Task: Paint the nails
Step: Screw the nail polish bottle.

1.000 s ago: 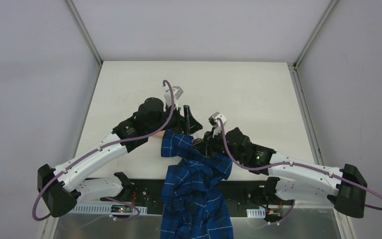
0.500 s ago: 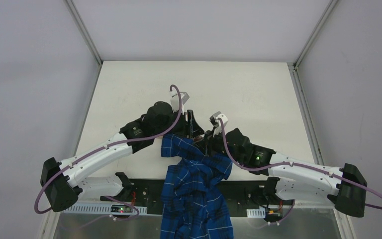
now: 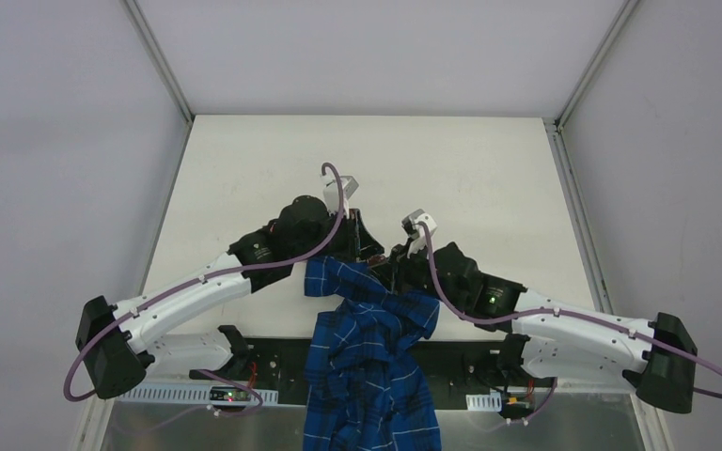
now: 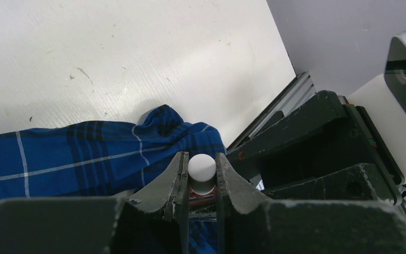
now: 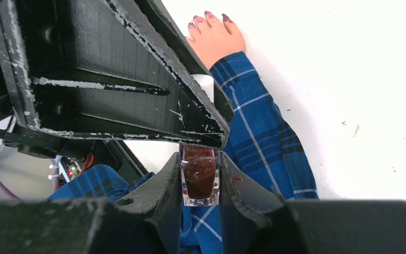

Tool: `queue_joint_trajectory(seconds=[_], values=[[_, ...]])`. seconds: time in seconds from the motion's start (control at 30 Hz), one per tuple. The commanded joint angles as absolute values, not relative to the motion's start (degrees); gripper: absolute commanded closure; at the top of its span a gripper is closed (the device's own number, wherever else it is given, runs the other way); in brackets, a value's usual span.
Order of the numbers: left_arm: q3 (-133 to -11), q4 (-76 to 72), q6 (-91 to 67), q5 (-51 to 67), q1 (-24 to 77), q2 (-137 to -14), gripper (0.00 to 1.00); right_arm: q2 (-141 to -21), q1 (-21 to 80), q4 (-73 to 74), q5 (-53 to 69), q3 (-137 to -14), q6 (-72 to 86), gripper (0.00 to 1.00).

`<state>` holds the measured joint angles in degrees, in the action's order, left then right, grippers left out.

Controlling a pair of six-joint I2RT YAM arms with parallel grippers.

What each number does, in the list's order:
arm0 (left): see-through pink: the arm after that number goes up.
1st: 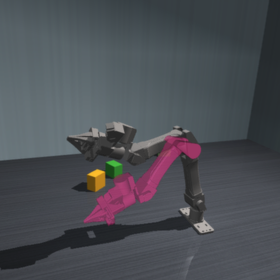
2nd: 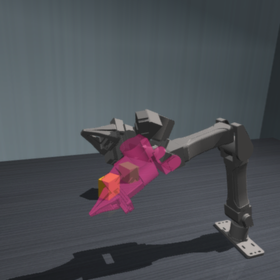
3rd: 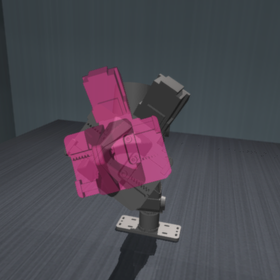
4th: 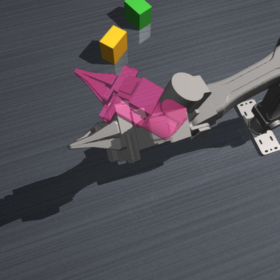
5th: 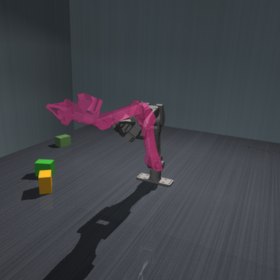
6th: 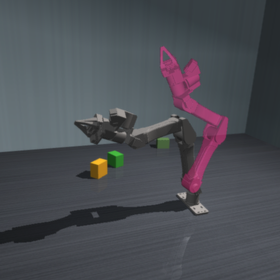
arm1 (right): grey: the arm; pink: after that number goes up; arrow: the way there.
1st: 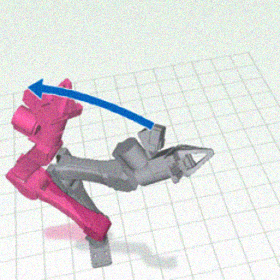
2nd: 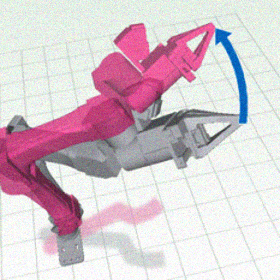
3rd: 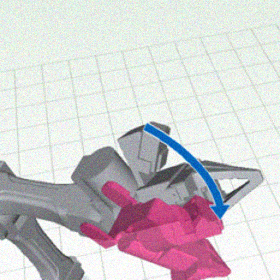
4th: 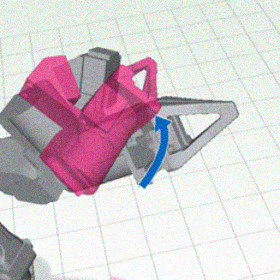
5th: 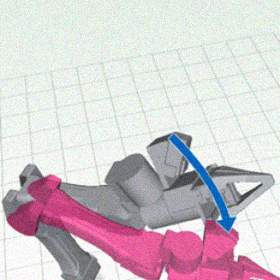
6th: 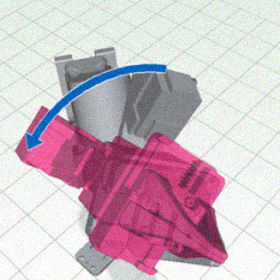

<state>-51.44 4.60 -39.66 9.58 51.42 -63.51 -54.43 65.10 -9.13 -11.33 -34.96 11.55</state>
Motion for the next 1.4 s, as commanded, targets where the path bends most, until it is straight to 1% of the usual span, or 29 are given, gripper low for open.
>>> queue_joint_trajectory(seconds=[0.0, 0.17, 0.37, 0.57, 0.77, 0.97, 1.1, 1.13, 1.17, 1.23, 1.27, 1.3, 1.33, 1.37], values=[[-49.71, 3.62, -38.35, 12.42, 52.01, -61.11, 1.0, -51.87, 62.65, -12.98, -8.0, -36.89, 14.68, 1.0], [-49.87, 2.15, -36.51, 18.38, 52.01, -59.38, 1.0, -50.07, 55.44, -15.46, 6.11, -36.24, 18.83, 1.0], [-49.92, -2.18, -35.8, 27.36, 52.02, -56.2, 1.0, -48.7, 48.32, -22.93, 24.45, -34.98, 22.65, 1.0], [-49.17, -6.31, -32.65, 36.39, 52.02, -52.44, 1.0, -50.02, 45.76, -30.14, 37.74, -35.68, 25.58, 1.0], [-48.25, -10.61, -31.62, 44.36, 52.01, -49.95, 1.0, -53.08, 45.59, -36.23, 45.12, -36.11, 28.29, 1.0], [-47.93, -10.73, -29.36, 46.84, 51.98, -48.43, 1.0, -55.4, 45.61, -36.38, 44.83, -36.56, 28.14, 1.0], [-47.36, -10.72, -29.09, 45.96, 52.03, -48.52, 1.0, -55.75, 45.7, -35.97, 43.24, -35.93, 27.71, 1.0], [-47.28, -10.72, -29.09, 45.12, 52.01, -48.52, 0.96, -55.59, 45.69, -35.58, 42.64, -35.62, 27.48, 1.0], [-47.2, -10.72, -28.91, 44.63, 52.03, -48.49, 0.88, -55.3, 45.78, -35.12, 41.98, -35.26, 27.18, 1.0], [-47.2, -10.72, -28.54, 43.94, 52.03, -48.44, 0.78, -54.45, 45.85, -33.81, 40.5, -34.48, 26.49, 1.0], [-47.2, -10.63, -28.37, 43.36, 52.02, -48.43, 0.7, -53.86, 45.89, -33.0, 39.69, -34.05, 26.13, 1.0], [-47.13, -10.55, -28.19, 42.5, 51.96, -48.35, 0.61, -53.24, 46.02, -31.99, 38.85, -33.63, 25.7, 1.0], [-47.04, -10.24, -27.99, 41.38, 51.89, -48.48, 0.47, -52.53, 46.16, -30.47, 37.99, -33.24, 25.08, 1.0], [-47.02, -9.63, -27.58, 40.18, 51.77, -48.57, 0.39, -51.78, 46.2, -29.23, 37.18, -32.88, 24.6, 1.0]])
